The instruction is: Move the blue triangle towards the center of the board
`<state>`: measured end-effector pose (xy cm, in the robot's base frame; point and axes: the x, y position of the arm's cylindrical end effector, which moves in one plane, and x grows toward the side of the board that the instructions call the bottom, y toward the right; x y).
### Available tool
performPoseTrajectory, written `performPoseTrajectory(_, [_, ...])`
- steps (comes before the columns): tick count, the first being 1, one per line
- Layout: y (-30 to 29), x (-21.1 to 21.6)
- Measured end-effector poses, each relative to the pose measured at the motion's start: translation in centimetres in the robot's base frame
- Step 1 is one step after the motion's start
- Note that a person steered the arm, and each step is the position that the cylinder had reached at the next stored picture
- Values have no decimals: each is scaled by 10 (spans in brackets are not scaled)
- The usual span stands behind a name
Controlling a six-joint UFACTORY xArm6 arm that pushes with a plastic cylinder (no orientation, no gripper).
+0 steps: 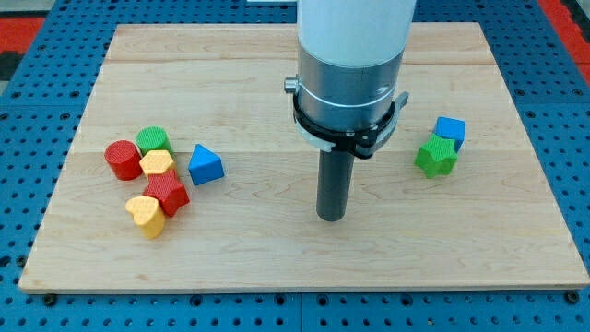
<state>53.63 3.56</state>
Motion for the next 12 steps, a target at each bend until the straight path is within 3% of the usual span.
performPoseTrajectory(4, [32,21])
performPoseTrajectory(5, [-35,27])
performPoseTrajectory(6, [-76,-1])
performPoseTrajectory(8, [-93,-40])
performPoseTrajectory(10, [-108,-36])
performPoseTrajectory(11, [-153,-37])
performPoseTrajectory(12, [-162,-40])
